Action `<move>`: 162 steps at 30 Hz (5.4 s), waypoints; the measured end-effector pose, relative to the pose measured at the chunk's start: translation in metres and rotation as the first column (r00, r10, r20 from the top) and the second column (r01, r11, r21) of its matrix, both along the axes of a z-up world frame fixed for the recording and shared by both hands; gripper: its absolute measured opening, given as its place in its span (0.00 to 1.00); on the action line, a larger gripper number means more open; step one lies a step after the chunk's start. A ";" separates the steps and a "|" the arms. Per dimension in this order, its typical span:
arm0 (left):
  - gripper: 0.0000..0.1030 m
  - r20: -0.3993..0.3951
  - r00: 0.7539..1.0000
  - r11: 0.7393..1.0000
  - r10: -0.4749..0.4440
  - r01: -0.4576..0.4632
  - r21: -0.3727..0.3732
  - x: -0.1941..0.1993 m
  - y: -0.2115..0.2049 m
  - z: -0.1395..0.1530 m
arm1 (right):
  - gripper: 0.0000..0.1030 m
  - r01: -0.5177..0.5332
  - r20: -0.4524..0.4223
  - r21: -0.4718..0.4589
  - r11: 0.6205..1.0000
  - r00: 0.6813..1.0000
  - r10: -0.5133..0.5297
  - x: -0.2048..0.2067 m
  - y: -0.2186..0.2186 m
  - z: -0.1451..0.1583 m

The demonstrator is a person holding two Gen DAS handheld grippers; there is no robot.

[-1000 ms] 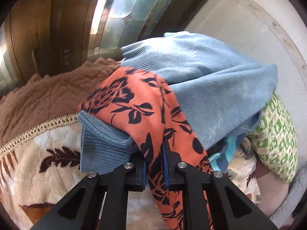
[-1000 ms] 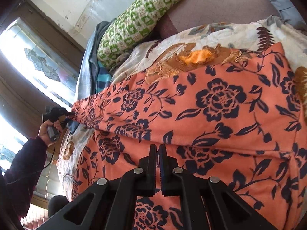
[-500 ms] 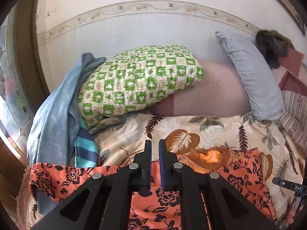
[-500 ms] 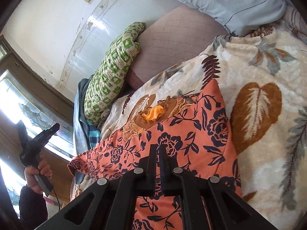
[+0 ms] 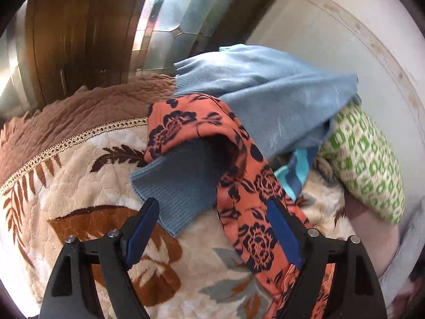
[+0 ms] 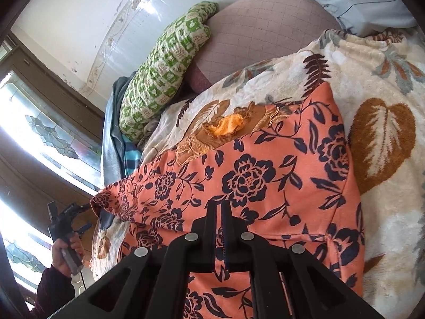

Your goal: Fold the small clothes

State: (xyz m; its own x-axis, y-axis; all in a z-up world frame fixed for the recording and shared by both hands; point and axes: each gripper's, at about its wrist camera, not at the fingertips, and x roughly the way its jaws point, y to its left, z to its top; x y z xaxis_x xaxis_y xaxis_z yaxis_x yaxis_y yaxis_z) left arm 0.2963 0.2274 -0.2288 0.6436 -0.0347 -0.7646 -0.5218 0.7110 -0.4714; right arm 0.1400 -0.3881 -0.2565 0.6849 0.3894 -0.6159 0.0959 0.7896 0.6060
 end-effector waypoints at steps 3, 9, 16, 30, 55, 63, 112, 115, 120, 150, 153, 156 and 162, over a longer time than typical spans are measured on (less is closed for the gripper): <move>0.90 -0.035 0.999 0.997 -0.009 0.006 -0.081 0.025 0.017 -0.005 | 0.05 -0.038 -0.005 0.001 0.999 0.999 0.038 0.007 0.013 -0.010; 0.90 -0.068 0.997 0.978 0.044 -0.057 -0.202 0.068 0.024 -0.019 | 0.66 -0.082 -0.013 0.035 0.996 0.997 0.083 0.015 0.021 -0.021; 0.55 -0.070 0.991 0.982 0.113 -0.122 -0.141 0.092 0.027 -0.025 | 0.78 0.012 0.063 0.021 1.000 0.998 -0.013 0.008 0.001 -0.007; 0.05 0.070 0.955 0.931 -0.287 0.261 0.256 0.068 -0.090 0.059 | 0.27 0.157 0.107 -0.054 0.986 0.983 -0.151 -0.005 -0.030 0.012; 0.64 -0.263 0.378 0.213 -0.888 0.844 0.492 -0.053 -0.520 -0.023 | 0.31 0.337 0.090 0.196 0.921 0.929 -0.360 -0.045 -0.132 0.022; 0.84 0.126 0.432 0.449 -0.893 0.836 0.315 -0.022 -0.450 0.070 | 0.67 0.312 0.103 0.174 0.934 0.938 -0.332 -0.035 -0.111 0.021; 0.92 -0.027 0.671 0.637 -0.741 0.715 0.287 0.017 -0.236 -0.020 | 0.61 -0.161 -0.072 -0.731 0.663 0.985 0.159 0.035 0.126 0.003; 0.92 -0.019 0.595 0.586 -0.804 0.797 0.144 0.024 -0.240 -0.037 | 0.61 -0.220 -0.140 -0.818 0.532 0.972 0.187 0.052 0.145 -0.008; 0.92 -0.131 0.521 0.521 -0.843 0.853 0.038 0.029 -0.247 -0.070 | 0.55 -0.227 -0.151 -0.852 0.472 0.969 0.194 0.076 0.162 -0.011; 0.92 -0.002 0.576 0.572 -0.817 0.812 0.115 0.020 -0.240 -0.046 | 0.10 0.556 -0.242 0.101 0.825 0.818 -0.522 -0.034 -0.118 -0.027; 0.92 0.079 0.593 0.598 -0.801 0.794 0.107 0.020 -0.240 -0.036 | 0.11 0.556 -0.226 0.049 0.830 0.815 -0.533 -0.024 -0.123 -0.019; 0.92 0.136 0.597 0.610 -0.791 0.788 0.084 0.022 -0.241 -0.029 | 0.11 0.529 -0.188 0.016 0.848 0.835 -0.518 -0.013 -0.119 -0.011; 0.93 0.086 0.665 0.669 -0.742 0.742 0.032 0.043 -0.238 -0.043 | 0.11 0.511 -0.149 0.031 0.859 0.852 -0.502 -0.018 -0.130 -0.012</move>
